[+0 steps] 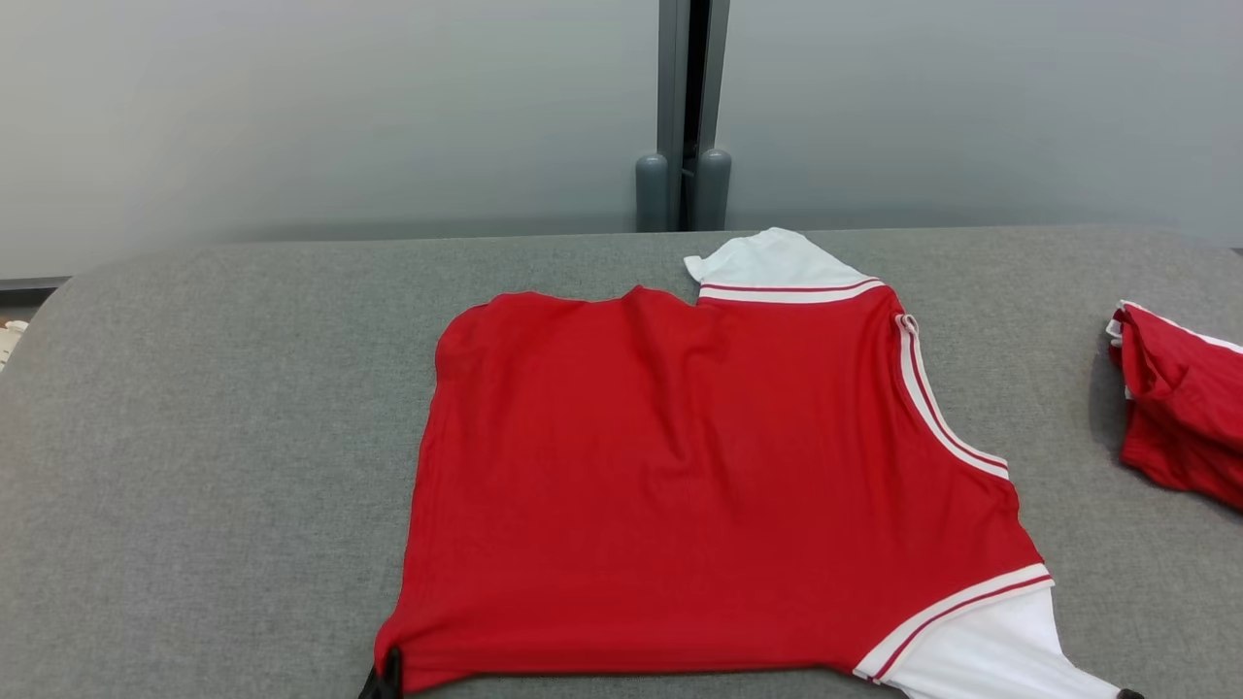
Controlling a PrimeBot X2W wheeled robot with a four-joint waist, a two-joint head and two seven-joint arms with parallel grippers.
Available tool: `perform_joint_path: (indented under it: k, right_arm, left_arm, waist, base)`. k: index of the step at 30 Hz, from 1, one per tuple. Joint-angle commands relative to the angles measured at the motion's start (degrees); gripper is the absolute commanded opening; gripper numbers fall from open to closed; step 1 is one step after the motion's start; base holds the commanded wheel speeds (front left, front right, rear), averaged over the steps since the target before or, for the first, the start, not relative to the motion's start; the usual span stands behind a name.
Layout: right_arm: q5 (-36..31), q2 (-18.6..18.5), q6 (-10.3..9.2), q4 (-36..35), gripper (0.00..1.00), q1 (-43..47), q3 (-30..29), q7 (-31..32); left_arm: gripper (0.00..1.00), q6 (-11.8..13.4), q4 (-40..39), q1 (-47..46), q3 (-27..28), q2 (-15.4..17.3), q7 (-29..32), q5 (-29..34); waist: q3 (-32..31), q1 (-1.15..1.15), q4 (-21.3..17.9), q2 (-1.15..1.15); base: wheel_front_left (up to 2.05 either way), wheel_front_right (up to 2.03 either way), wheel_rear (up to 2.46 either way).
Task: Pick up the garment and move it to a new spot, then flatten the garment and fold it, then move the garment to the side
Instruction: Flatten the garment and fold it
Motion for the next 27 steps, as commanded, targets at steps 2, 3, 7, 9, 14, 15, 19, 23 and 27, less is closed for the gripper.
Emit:
perform_joint_path:
  k: [2, 3, 7, 9, 14, 15, 19, 23, 27]
  right_arm:
    - [0.8, -0.6, -0.04, -2.5, 0.0, -0.3, -0.1, -0.3]
    - [0.9, -0.5, -0.04, -3.5, 0.0, -1.6, -0.3, -0.3]
    - [2.4, -0.3, -0.03, -6.0, 0.0, -7.4, -0.9, -0.3]
    - [2.7, -0.3, -0.03, -6.3, 0.0, -10.9, -0.6, -0.3]
    - [2.3, -0.9, -0.02, -4.4, 0.0, -18.8, 0.0, -0.3]
    - [2.2, -0.9, -0.02, -3.5, 0.0, -20.8, 0.0, -0.3]
    - [-0.4, -1.9, -0.02, 0.5, 0.0, -30.4, 0.8, -0.3]
    - [-2.6, -2.7, -0.02, 4.5, 0.0, -36.3, 0.8, -0.3]
    - [-5.6, -3.6, -0.02, 8.4, 0.0, -40.0, 0.4, -0.3]
  left_arm:
    - [0.0, 0.0, -2.9, -0.9, 0.3, -0.1, -0.3, 0.3]
    - [0.0, 0.0, -4.0, -1.8, 0.2, -0.2, -0.3, 0.3]
    - [0.0, 0.0, -6.8, -5.5, -0.5, -0.3, -0.3, 0.4]
    - [0.0, 0.0, -7.5, -7.9, -0.9, -0.3, -0.3, 0.3]
    - [0.0, 0.0, -6.6, -12.3, -1.3, -0.3, -0.3, -0.2]
    - [0.0, 0.0, -6.1, -13.5, -1.5, -0.3, -0.3, -0.1]
    - [0.0, 0.0, -3.5, -18.4, -2.0, -0.3, -0.3, 0.1]
    - [0.0, 0.0, -1.3, -21.8, -3.0, -0.4, -0.3, 0.4]
    - [0.0, 0.0, 0.7, -24.5, -4.1, -0.3, -0.3, 0.0]
  waist:
    - [0.7, 0.02, 0.3, 0.0]
    - [1.0, 0.02, 0.3, 0.0]
    - [2.8, 0.02, 0.4, 0.0]
    - [3.8, 0.02, 0.5, 0.0]
    - [5.7, 0.02, 0.9, 0.0]
    - [6.2, 0.02, 1.0, 0.0]
    - [8.8, 0.02, 1.7, 0.0]
    - [10.7, 0.02, 2.4, 0.0]
    - [12.0, 0.02, 3.2, 0.0]
  base:
    - [0.0, 0.0, 0.0]
    - [0.0, 0.0, 0.0]
    - [0.0, 0.0, 0.0]
    - [0.0, 0.0, 0.0]
    - [0.0, 0.0, 0.0]
    - [0.0, 0.0, 0.0]
    - [0.0, 0.0, 0.0]
    - [0.0, 0.0, 0.0]
    - [0.0, 0.0, 0.0]
